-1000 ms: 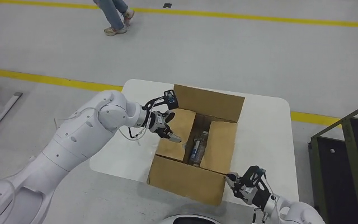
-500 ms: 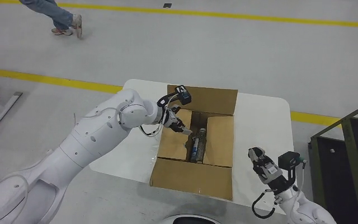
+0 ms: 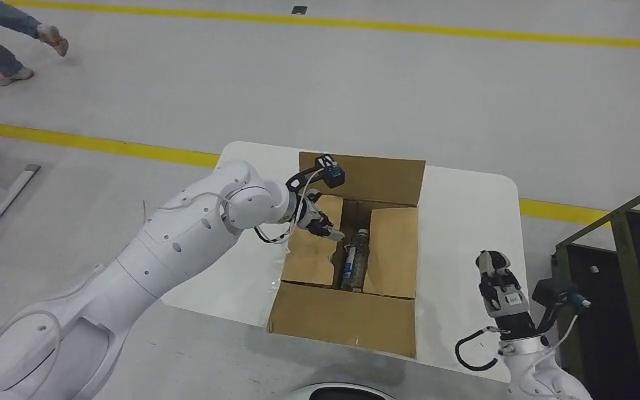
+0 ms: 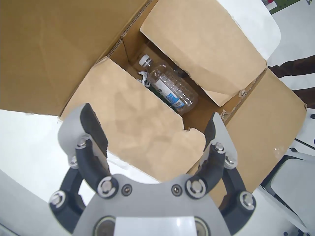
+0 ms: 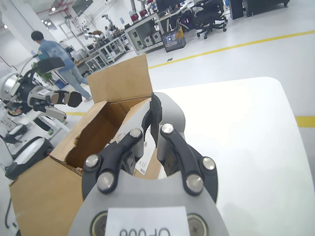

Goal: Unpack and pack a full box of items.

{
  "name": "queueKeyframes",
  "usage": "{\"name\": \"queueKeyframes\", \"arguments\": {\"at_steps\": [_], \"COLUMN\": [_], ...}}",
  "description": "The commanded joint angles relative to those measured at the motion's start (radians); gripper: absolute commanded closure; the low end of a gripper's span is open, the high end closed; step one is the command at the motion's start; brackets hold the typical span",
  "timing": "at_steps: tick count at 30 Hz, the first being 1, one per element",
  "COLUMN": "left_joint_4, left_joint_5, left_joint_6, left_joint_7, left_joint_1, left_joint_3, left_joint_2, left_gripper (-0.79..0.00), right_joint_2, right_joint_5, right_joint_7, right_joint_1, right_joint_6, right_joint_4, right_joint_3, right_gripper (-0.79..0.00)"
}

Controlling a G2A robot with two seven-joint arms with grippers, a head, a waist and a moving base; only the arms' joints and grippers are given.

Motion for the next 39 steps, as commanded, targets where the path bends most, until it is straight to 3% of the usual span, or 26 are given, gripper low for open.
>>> {"name": "queueKeyframes", "arguments": {"at_steps": [1, 7, 18, 25, 39], "left_joint_4": [0.000, -0.028, -0.198, -0.198, -0.080], "left_joint_5": [0.000, 0.031, 0.301, 0.437, 0.653], "left_joint_6": [0.000, 0.021, 0.407, 0.563, 0.652], "left_joint_7": [0.000, 0.030, -0.122, -0.210, -0.309], "left_joint_1": [0.000, 0.020, 0.039, 0.061, 0.090], "left_joint_3": [0.000, 0.002, 0.081, 0.133, 0.183], "left_joint_2": [0.000, -0.003, -0.070, -0.124, -0.240], "left_gripper": [-0.785, -0.785, -0.785, -0.785, -0.785], "right_joint_2": [-0.001, -0.007, -0.011, -0.012, -0.012], "right_joint_5": [0.034, 0.044, 0.007, -0.005, -0.004], "right_joint_7": [0.005, 0.006, 0.046, 0.060, 0.084], "right_joint_1": [0.015, 0.039, 0.034, 0.036, 0.023], "right_joint_6": [-0.014, -0.009, -0.081, -0.125, -0.214], "right_joint_4": [0.018, 0.046, 0.072, 0.078, 0.101], "right_joint_3": [0.010, 0.013, 0.017, 0.034, 0.097], "right_gripper": [0.000, 0.000, 0.000, 0.000, 0.000]}}
